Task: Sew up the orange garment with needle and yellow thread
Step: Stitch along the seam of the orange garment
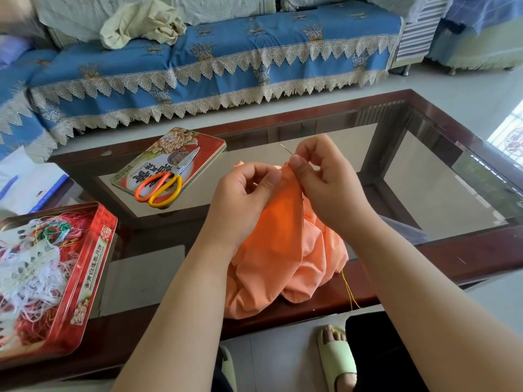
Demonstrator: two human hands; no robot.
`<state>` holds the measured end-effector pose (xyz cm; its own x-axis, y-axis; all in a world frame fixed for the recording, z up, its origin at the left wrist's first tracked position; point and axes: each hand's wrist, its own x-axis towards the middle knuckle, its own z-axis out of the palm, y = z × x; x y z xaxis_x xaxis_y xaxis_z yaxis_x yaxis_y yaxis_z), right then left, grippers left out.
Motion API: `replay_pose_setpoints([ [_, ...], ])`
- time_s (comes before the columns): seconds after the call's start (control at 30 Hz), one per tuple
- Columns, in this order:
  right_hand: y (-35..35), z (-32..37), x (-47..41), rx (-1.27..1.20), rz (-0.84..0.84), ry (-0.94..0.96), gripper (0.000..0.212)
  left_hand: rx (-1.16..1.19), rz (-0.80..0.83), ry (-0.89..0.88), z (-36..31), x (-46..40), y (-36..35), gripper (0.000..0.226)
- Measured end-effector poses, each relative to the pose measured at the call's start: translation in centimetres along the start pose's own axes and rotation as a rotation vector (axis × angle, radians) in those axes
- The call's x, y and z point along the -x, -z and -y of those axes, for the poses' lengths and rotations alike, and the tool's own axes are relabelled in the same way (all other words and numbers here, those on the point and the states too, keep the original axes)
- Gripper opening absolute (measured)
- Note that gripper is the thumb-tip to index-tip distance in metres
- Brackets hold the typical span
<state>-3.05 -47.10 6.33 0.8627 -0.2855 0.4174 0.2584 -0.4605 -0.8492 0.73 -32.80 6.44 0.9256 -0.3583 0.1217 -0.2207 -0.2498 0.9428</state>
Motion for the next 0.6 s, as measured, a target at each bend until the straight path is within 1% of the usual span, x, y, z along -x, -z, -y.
replay_pose_setpoints([
  [0.1, -0.28, 0.12, 0.24, 0.002, -0.075, 0.023, 0.01, 0.022, 0.043, 0.024, 0.14, -0.08, -0.14, 0.034],
  [0.23, -0.44, 0.13, 0.48, -0.011, -0.123, 0.018, 0.011, 0.137, -0.008, 0.123, 0.08, -0.02, -0.42, 0.026],
  [0.37, -0.56, 0.1, 0.56, 0.004, -0.098, 0.013, 0.016, 0.265, -0.035, 0.215, 0.06, 0.04, -0.36, 0.021],
  [0.5, -0.43, 0.18, 0.55, 0.009, -0.082, 0.011, 0.019, 0.313, -0.001, 0.243, 0.13, -0.02, -0.27, 0.032],
  [0.6, -0.29, 0.19, 0.57, 0.025, -0.073, 0.017, 0.021, 0.297, 0.04, 0.255, 0.14, -0.07, -0.29, 0.053],
])
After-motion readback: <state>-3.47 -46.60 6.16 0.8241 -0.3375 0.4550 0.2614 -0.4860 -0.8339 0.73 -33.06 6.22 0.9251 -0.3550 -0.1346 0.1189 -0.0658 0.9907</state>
